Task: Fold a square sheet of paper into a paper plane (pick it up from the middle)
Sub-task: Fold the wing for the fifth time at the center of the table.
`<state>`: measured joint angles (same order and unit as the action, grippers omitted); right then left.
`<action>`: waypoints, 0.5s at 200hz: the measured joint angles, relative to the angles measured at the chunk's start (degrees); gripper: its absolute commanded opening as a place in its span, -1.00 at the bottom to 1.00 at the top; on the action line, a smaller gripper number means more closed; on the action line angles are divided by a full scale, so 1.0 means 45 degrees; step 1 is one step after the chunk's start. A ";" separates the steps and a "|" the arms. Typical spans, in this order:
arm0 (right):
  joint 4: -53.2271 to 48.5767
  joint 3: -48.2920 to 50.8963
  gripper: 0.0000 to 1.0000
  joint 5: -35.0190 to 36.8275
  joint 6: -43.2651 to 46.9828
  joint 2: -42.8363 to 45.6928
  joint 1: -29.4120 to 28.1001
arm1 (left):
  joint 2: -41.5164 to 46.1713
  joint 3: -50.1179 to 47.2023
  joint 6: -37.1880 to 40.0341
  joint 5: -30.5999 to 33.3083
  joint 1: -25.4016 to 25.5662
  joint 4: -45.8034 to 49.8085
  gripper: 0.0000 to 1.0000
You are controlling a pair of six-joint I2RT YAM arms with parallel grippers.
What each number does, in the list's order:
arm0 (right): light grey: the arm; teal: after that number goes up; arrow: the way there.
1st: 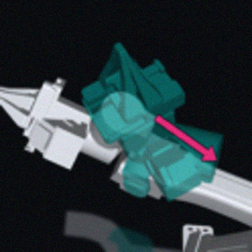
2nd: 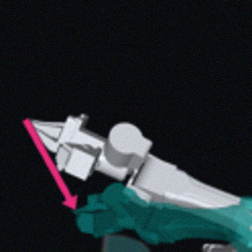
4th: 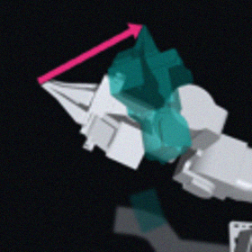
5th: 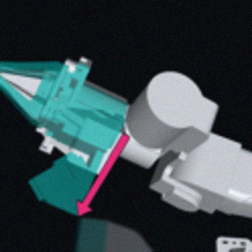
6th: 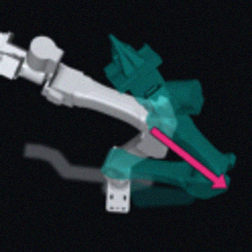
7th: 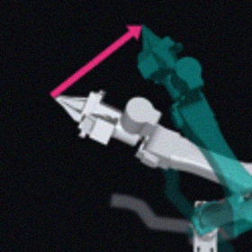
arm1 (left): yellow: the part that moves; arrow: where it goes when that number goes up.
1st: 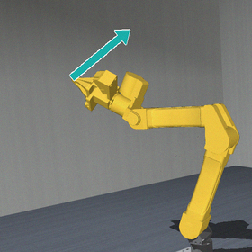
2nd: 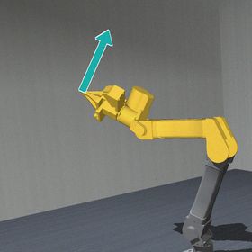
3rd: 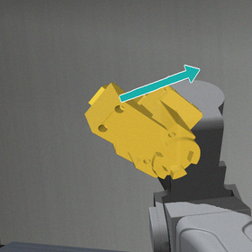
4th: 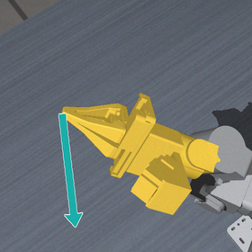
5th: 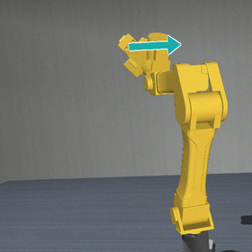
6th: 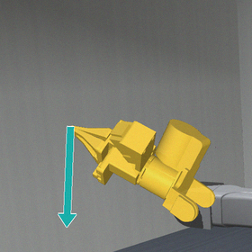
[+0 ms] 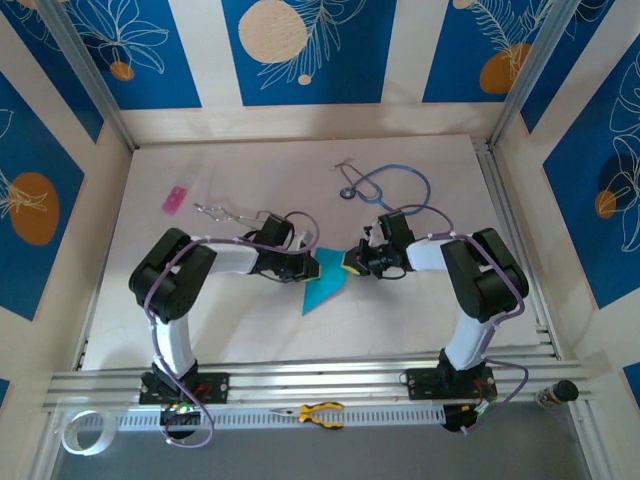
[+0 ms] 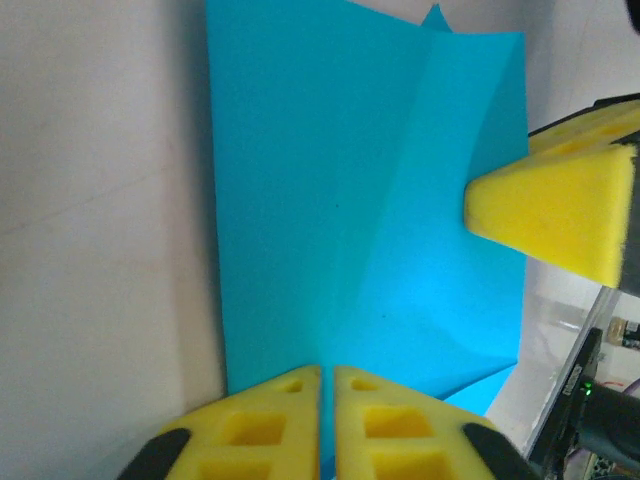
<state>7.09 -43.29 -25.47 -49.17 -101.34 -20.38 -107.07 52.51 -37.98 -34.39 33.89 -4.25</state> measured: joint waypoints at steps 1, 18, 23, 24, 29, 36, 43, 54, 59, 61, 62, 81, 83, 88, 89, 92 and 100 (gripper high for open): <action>-0.0005 0.0000 -0.85 0.0000 -0.0005 0.0005 0.0000 | 0.0039 -0.0019 -0.0019 0.0024 0.0000 -0.0005 -0.60; -0.0073 0.0010 -0.90 0.0136 -0.0185 0.0253 0.0000 | 0.0641 -0.0223 0.0053 0.0306 0.0000 0.0005 -0.45; -0.0068 0.0019 -0.91 0.0214 -0.0316 0.0340 0.0000 | 0.0850 -0.0287 0.0073 0.0393 0.0000 -0.0010 -0.41; -0.0073 0.0029 -0.91 0.0238 -0.0321 0.0374 0.0000 | 0.0889 -0.0291 0.0097 0.0408 0.0000 -0.0010 -0.41; -0.0058 0.0068 -0.91 0.0340 -0.0486 0.0510 0.0000 | 0.1132 -0.0364 0.0136 0.0495 0.0000 -0.0039 -0.38; -0.0058 0.0136 -0.92 0.0466 -0.0685 0.0699 0.0000 | 0.1520 -0.0471 0.0228 0.0670 0.0010 -0.0078 -0.35; -0.0058 0.0223 -0.92 0.0607 -0.0908 0.0908 0.0000 | 0.1889 -0.0588 0.0369 0.0835 0.0029 -0.0107 -0.33; -0.0058 0.0389 -0.92 0.0797 -0.1355 0.1224 0.0000 | 0.2453 -0.0758 0.0685 0.1132 0.0126 -0.0102 -0.30; -0.0063 0.0452 -0.92 0.0899 -0.1530 0.1355 -0.0010 | 0.2691 -0.0835 0.0855 0.1321 0.0199 -0.0092 -0.28; -0.0063 0.0486 -0.92 0.0967 -0.1647 0.1409 -0.0024 | 0.2793 -0.0865 0.0952 0.1423 0.0248 -0.0078 -0.27; -0.0063 0.0505 -0.93 0.0996 -0.1705 0.1433 -0.0034 | 0.2822 -0.0874 0.0971 0.1452 0.0262 -0.0073 -0.27; -0.0209 0.0690 -0.93 0.1452 -0.2569 0.1860 -0.0160 | 0.3468 -0.0971 0.1909 0.2390 0.0962 0.0277 -0.20; -0.0219 0.0709 -0.93 0.1496 -0.2671 0.1904 -0.0170 | 0.3512 -0.0971 0.1923 0.2497 0.1059 0.0321 -0.19; -0.0257 0.0738 -0.93 0.1603 -0.2880 0.2001 -0.0214 | 0.3589 -0.0971 0.2249 0.2730 0.1297 0.0427 -0.18; -0.0267 0.0743 -0.94 0.1637 -0.2943 0.2025 -0.0223 | 0.3609 -0.0971 0.2273 0.2812 0.1365 0.0471 -0.18; -0.0306 0.0753 -0.94 0.1676 -0.3036 0.2079 -0.0238 | 0.3633 -0.0971 0.2414 0.2924 0.1501 0.0525 -0.17; -0.0316 0.0797 -0.93 0.1807 -0.3371 0.2215 -0.0311 | 0.3672 -0.0971 0.2832 0.3317 0.1914 0.0709 -0.14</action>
<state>5.67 -39.70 -17.34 -64.34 -91.37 -21.78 -90.54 48.14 -25.23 -19.46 42.50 -1.06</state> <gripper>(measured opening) 0.056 0.413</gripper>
